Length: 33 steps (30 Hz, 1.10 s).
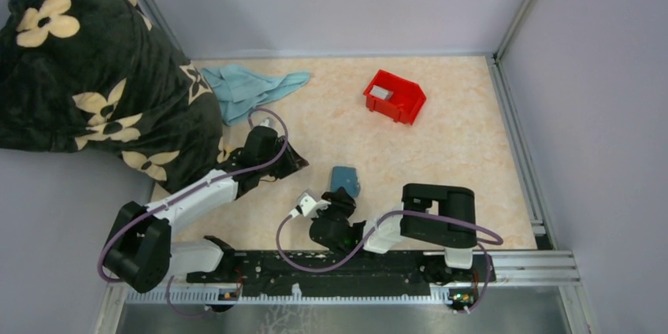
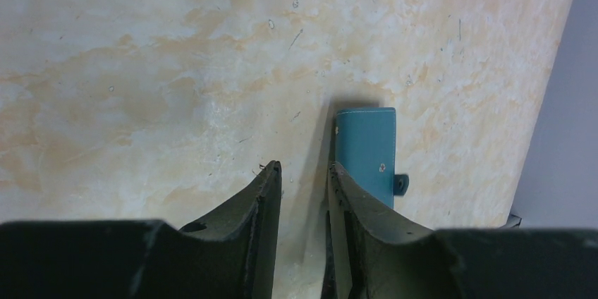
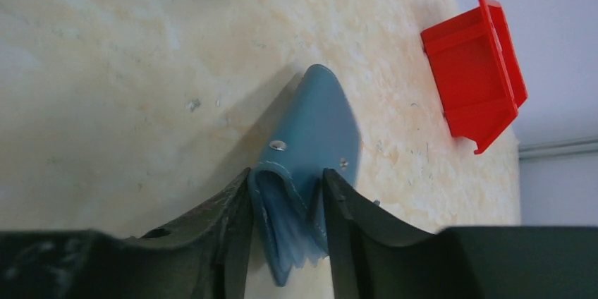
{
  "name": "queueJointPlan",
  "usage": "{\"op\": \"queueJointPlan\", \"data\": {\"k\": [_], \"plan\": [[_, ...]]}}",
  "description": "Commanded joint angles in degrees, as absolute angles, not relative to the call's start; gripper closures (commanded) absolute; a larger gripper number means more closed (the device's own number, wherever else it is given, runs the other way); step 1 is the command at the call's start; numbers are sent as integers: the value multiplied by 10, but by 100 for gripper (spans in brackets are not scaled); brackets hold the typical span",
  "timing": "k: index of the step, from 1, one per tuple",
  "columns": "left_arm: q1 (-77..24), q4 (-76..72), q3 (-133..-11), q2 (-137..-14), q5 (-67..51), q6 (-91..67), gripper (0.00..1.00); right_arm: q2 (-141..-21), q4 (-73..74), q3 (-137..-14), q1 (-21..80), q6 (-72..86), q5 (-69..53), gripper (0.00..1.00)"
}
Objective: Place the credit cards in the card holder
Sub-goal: Turn over the card holder at the center of the board.
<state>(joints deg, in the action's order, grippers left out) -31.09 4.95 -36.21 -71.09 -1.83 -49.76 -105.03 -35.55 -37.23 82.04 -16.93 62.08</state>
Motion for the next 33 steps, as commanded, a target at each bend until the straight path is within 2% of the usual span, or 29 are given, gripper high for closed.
{"op": "queueJointPlan", "data": {"k": [1,3,11,22,33], "plan": [[-311,35,-354,-712,-27,-500,62,-1058,-234,-382,827,-53,583,51],[-312,35,-353,-717,-27,-501,62,-1052,-213,-388,830,-27,574,45],[-311,49,-359,-722,-22,-500,62,-986,-130,-406,849,68,542,40],[-311,31,-368,-737,-55,-496,62,-819,-64,-416,857,147,538,40],[-335,-39,-379,-803,-121,-465,64,-761,60,-430,800,322,555,45]]}}
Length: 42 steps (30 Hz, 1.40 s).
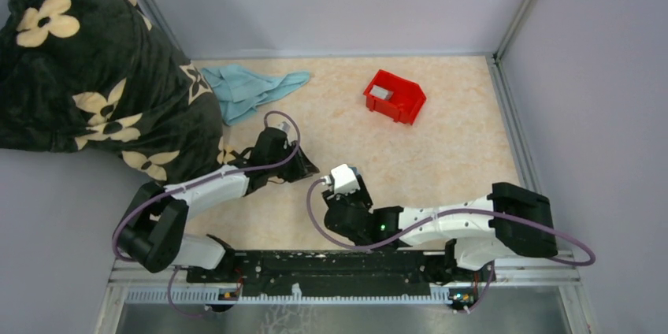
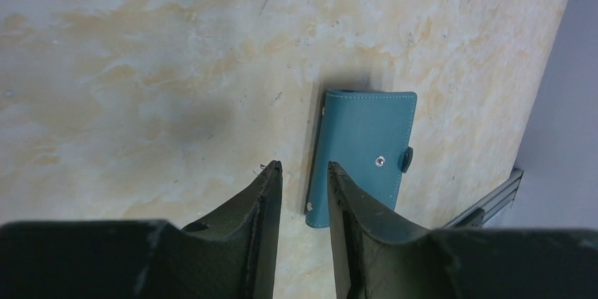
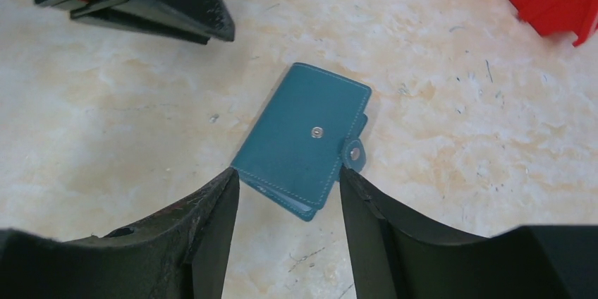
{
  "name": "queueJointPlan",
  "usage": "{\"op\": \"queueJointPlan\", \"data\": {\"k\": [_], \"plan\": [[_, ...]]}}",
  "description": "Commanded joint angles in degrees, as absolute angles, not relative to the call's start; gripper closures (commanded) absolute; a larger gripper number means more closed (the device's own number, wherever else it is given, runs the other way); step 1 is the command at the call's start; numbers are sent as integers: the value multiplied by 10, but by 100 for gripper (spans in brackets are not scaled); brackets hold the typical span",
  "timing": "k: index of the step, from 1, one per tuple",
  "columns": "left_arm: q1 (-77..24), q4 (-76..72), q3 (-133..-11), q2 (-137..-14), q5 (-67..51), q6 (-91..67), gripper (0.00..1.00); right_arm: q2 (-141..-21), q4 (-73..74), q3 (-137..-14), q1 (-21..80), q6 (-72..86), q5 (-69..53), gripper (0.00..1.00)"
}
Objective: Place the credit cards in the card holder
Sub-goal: Turn over the card holder at the center of the board, then close the card holder at the center of the board.
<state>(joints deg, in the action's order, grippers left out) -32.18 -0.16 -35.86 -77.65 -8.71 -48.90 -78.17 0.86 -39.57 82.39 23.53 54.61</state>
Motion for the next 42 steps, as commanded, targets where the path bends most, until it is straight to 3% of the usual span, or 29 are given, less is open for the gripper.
{"op": "queueJointPlan", "data": {"k": [1,15,42], "plan": [[-339,-39,-385,-812,-122,-462,64,-762,68,-434,794,329,551,46],[-384,-44,-434,-913,-118,-437,65,-819,127,-477,703,419,490,53],[-424,-25,-456,-953,-92,-425,66,-866,122,-466,632,452,422,58]]}}
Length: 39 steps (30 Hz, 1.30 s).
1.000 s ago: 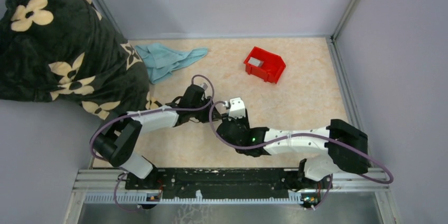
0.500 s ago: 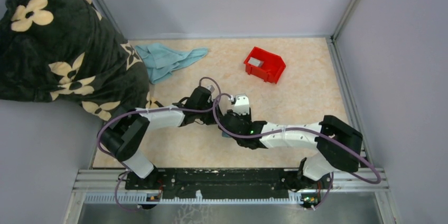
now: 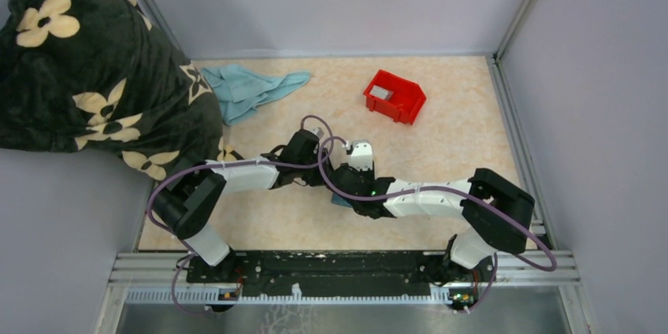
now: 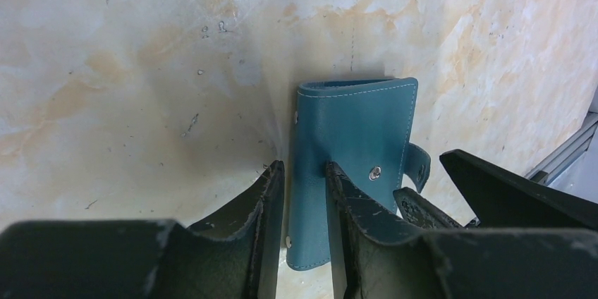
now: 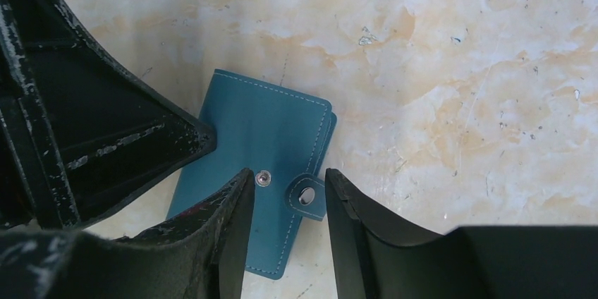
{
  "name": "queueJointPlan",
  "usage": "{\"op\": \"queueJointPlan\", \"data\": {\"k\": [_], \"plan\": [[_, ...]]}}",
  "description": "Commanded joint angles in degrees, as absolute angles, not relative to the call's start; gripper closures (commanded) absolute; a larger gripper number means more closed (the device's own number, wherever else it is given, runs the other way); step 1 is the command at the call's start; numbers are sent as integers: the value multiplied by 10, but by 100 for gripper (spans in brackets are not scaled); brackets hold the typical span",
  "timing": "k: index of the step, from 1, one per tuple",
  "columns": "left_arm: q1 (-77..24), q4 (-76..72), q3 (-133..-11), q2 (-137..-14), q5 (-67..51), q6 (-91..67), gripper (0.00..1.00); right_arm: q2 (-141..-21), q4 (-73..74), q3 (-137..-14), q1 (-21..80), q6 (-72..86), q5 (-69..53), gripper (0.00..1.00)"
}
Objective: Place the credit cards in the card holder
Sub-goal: Close the card holder at the center of the board.
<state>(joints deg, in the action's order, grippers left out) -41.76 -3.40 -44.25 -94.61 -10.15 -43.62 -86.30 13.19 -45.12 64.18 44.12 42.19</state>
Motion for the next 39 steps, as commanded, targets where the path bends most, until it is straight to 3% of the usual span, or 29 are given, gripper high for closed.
{"op": "queueJointPlan", "data": {"k": [1,34,39], "plan": [[-424,-25,-455,-952,-91,-425,66,-866,124,-466,632,454,421,58],[-460,-3,-434,-950,-37,-489,66,-864,172,-469,634,494,409,77],[-464,-3,-429,-944,-34,-493,66,-868,172,-470,635,493,405,85]]}}
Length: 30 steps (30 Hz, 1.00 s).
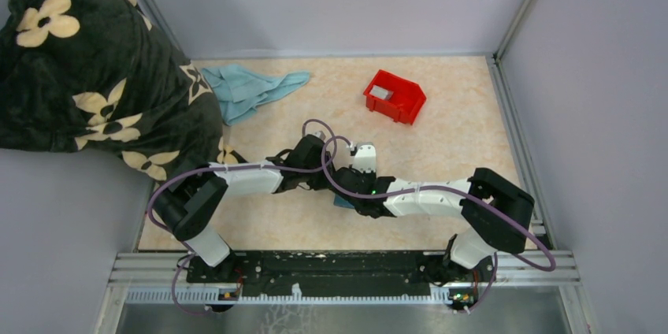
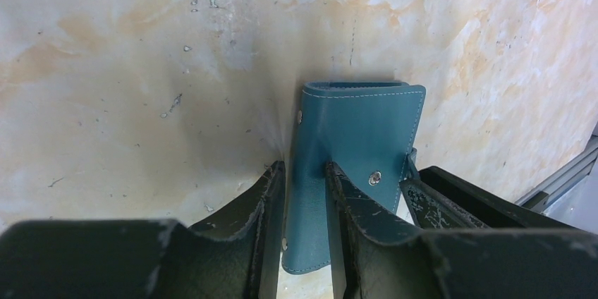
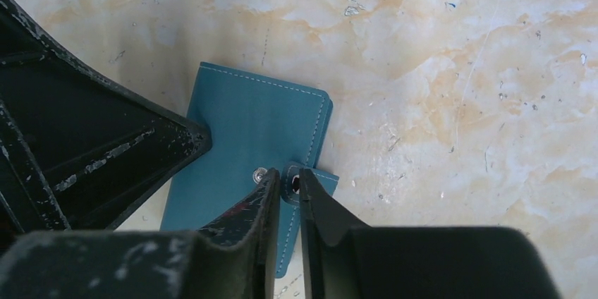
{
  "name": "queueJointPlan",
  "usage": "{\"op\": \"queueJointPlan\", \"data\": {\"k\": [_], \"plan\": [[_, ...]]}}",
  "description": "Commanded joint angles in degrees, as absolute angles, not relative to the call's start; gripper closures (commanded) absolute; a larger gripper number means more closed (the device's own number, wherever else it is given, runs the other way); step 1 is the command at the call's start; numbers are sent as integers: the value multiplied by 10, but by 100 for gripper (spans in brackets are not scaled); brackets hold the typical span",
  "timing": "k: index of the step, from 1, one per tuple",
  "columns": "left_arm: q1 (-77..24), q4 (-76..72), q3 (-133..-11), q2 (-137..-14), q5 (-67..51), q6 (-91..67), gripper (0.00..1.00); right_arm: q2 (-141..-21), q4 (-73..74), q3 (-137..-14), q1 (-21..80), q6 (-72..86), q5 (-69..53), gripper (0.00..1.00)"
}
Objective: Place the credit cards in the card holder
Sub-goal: Close the card holder at the center of the board.
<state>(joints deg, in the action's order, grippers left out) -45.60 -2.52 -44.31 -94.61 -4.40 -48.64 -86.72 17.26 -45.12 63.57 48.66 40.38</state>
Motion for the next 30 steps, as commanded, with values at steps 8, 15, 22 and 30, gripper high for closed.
{"op": "queueJointPlan", "data": {"k": [8,15,22,30], "plan": [[-469,-3,-426,-941,-30,-498,66,-879,186,-485,639,490,407,99],[-474,-4,-421,-940,-29,-504,66,-886,191,-498,645,489,411,100],[-481,-5,-420,-940,-26,-508,66,-904,193,-517,651,483,407,100],[-483,-3,-420,-936,-23,-508,66,-915,193,-517,656,486,410,100]]}}
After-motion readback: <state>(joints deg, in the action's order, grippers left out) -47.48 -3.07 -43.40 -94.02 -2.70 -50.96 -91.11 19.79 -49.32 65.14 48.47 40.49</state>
